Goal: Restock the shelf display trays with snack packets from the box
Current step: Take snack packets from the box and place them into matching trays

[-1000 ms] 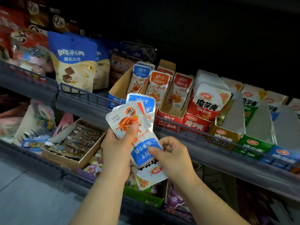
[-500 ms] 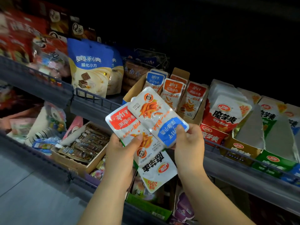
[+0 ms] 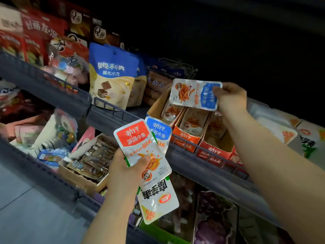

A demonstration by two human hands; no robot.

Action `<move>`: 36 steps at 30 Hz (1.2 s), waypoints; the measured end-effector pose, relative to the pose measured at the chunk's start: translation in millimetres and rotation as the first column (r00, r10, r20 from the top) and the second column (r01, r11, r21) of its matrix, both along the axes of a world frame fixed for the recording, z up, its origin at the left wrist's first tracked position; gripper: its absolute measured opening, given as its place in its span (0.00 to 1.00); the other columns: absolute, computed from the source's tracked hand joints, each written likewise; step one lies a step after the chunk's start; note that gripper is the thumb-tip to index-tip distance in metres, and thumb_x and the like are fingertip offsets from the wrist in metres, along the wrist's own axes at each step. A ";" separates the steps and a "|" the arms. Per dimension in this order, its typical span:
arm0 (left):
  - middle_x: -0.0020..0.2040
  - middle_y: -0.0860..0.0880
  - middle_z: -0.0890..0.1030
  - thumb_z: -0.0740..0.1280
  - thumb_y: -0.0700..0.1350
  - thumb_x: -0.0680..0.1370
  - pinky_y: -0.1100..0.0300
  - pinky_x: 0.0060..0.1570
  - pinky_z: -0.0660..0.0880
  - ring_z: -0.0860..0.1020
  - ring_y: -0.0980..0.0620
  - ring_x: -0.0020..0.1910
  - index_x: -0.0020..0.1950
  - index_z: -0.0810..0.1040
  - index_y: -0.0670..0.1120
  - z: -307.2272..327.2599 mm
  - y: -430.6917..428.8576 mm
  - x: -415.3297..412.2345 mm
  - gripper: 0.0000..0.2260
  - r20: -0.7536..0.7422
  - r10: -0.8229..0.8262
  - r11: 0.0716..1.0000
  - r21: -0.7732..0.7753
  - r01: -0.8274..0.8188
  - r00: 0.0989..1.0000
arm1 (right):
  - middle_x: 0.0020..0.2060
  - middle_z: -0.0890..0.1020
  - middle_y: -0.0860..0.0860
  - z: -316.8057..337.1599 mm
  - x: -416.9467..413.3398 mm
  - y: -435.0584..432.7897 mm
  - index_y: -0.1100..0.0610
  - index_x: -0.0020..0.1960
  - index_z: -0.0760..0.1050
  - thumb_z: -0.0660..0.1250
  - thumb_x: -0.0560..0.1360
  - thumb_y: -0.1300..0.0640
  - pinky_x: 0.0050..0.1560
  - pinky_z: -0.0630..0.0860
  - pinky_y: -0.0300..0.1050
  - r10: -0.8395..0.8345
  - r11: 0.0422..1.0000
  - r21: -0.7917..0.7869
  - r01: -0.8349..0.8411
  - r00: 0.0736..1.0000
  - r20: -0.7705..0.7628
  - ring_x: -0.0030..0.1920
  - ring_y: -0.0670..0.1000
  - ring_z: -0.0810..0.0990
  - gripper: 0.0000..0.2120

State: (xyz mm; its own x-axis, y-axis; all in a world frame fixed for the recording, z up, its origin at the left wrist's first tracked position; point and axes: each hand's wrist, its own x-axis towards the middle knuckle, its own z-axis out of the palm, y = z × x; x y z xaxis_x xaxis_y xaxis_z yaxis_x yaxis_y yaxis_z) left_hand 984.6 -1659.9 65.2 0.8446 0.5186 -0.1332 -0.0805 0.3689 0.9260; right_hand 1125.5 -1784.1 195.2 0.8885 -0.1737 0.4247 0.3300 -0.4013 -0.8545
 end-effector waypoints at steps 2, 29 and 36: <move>0.43 0.52 0.80 0.69 0.39 0.72 0.59 0.32 0.72 0.79 0.55 0.40 0.44 0.72 0.50 -0.2 2.2 1.6 0.08 -0.011 -0.006 1.000 0.029 0.006 1.000 | 0.48 0.76 0.49 8.3 12.2 7.5 0.57 0.58 0.74 0.61 0.78 0.56 0.33 0.73 0.33 -0.012 0.992 -0.121 0.014 1.000 0.015 0.46 0.46 0.77 0.11; 0.36 0.50 0.84 0.70 0.33 0.69 0.46 0.45 0.77 0.82 0.46 0.40 0.40 0.76 0.47 -6.8 15.4 14.4 0.09 0.020 -0.023 1.000 -0.014 0.023 1.000 | 0.62 0.75 0.55 -6.2 69.5 54.3 0.53 0.68 0.66 0.64 0.76 0.57 0.59 0.74 0.49 0.094 0.559 -0.824 -0.092 0.994 -0.048 0.60 0.53 0.75 0.21; 0.35 0.51 0.83 0.70 0.33 0.69 0.48 0.43 0.77 0.82 0.47 0.41 0.40 0.75 0.48 -8.6 13.9 17.2 0.10 0.022 -0.020 1.000 -0.012 0.021 1.000 | 0.66 0.68 0.58 -15.0 78.9 54.4 0.58 0.70 0.61 0.65 0.74 0.51 0.66 0.64 0.52 -0.073 0.325 -0.934 0.151 0.988 0.134 0.66 0.59 0.66 0.28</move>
State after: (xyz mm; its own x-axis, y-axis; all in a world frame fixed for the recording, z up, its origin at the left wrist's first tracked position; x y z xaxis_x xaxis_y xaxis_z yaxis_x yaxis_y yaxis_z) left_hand 1001.8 -1646.0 56.6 0.8578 0.4995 -0.1211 -0.0928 0.3823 0.9194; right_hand 1204.5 -1729.7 180.2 0.8623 0.2793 0.4223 0.2447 -0.9601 0.1353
